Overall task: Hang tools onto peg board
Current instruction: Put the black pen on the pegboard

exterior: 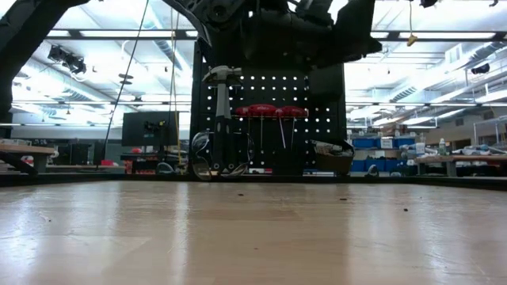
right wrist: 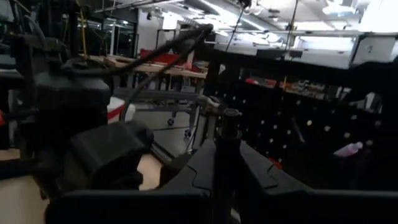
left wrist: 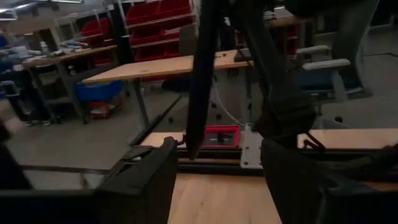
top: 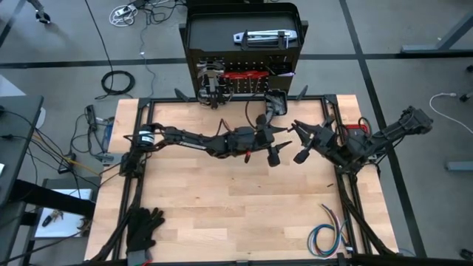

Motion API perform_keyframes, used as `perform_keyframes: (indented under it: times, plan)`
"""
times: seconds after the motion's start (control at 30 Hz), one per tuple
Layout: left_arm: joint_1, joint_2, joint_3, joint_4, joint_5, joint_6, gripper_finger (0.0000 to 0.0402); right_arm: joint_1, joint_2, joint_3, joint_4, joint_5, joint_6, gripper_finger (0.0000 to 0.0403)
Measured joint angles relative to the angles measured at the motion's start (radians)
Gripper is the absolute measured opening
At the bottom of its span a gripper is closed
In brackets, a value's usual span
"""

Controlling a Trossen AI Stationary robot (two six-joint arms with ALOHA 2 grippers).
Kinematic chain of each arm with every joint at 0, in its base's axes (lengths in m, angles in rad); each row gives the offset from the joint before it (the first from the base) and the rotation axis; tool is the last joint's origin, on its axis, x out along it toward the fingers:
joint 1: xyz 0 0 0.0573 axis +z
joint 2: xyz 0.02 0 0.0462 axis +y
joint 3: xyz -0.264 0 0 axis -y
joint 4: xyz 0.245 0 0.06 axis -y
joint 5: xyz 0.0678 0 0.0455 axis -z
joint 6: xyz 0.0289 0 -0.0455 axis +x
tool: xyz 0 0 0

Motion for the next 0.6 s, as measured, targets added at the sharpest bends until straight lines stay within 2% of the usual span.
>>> perform_keyframes:
  times: [0.07, 0.23, 0.3, 0.47, 0.53, 0.6]
  plan:
    - [0.0, -0.02, 0.0, -0.044, -0.006, 0.0, 0.023, -0.019, 0.001, 0.0, 0.023, -0.03, -0.045, 0.004]
    - [-0.025, -0.027, 0.0, -0.037, -0.021, 0.025, 0.0221, -0.122, 0.001, 0.0, 0.115, -0.211, -0.168, 0.004]
    - [-0.043, -0.027, -0.018, -0.015, -0.058, 0.062, 0.0214, -0.176, -0.002, 0.0, 0.157, -0.271, -0.228, 0.004]
    - [-0.073, -0.026, -0.147, 0.205, -0.118, 0.107, 0.0199, -0.317, -0.011, 0.0, 0.215, -0.484, -0.313, 0.004]
    - [-0.078, -0.027, -0.197, 0.301, -0.122, 0.096, 0.0194, -0.381, -0.01, 0.0, 0.22, -0.569, -0.315, 0.004]
    - [-0.081, -0.039, -0.247, 0.329, -0.124, 0.046, 0.0192, -0.45, -0.009, 0.0, 0.226, -0.659, -0.306, 0.004]
